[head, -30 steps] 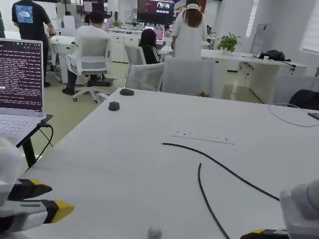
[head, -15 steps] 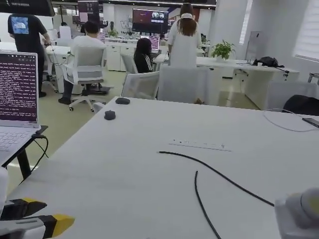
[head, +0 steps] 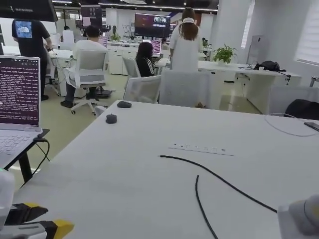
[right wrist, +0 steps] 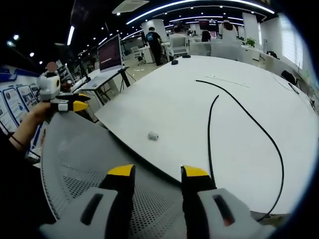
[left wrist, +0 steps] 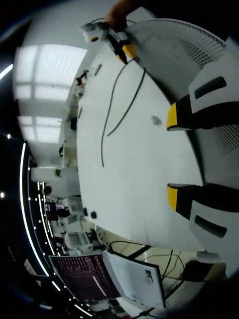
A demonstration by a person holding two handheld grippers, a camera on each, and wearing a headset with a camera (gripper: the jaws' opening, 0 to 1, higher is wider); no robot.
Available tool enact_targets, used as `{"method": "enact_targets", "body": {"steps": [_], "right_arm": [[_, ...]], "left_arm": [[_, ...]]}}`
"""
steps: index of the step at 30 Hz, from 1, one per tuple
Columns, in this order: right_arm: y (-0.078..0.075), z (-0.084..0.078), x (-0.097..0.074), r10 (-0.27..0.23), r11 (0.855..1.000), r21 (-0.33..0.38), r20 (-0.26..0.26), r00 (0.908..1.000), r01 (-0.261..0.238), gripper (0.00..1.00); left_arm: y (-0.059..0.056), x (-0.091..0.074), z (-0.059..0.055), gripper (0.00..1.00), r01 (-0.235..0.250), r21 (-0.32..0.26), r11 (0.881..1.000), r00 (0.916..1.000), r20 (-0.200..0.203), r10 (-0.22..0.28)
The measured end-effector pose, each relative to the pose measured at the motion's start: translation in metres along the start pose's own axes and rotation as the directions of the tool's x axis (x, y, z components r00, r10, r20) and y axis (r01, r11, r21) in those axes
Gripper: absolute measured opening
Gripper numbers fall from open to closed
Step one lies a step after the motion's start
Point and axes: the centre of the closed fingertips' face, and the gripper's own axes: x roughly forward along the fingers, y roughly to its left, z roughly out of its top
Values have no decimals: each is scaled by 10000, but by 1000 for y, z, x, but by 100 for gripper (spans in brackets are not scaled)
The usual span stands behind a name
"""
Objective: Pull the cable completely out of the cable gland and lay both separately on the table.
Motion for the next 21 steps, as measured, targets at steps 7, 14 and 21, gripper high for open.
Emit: {"method": "enact_targets", "body": {"steps": [7, 14, 21], "right_arm": [[1, -1, 0, 26, 10000, 4, -41, 10000, -26, 36], [1, 0, 0, 48, 10000, -15, 16, 10000, -48, 36], [1, 2, 0, 83, 10000, 50, 137, 9999, -84, 36]], "left_arm": [[1, 0, -1, 42, -104, 94, 9999, 9999, -95, 105], [1, 0, -2, 39, -147, 238, 9996, 9998, -163, 151], [2, 1, -2, 38, -220, 295, 9993, 9995, -240, 227]]}}
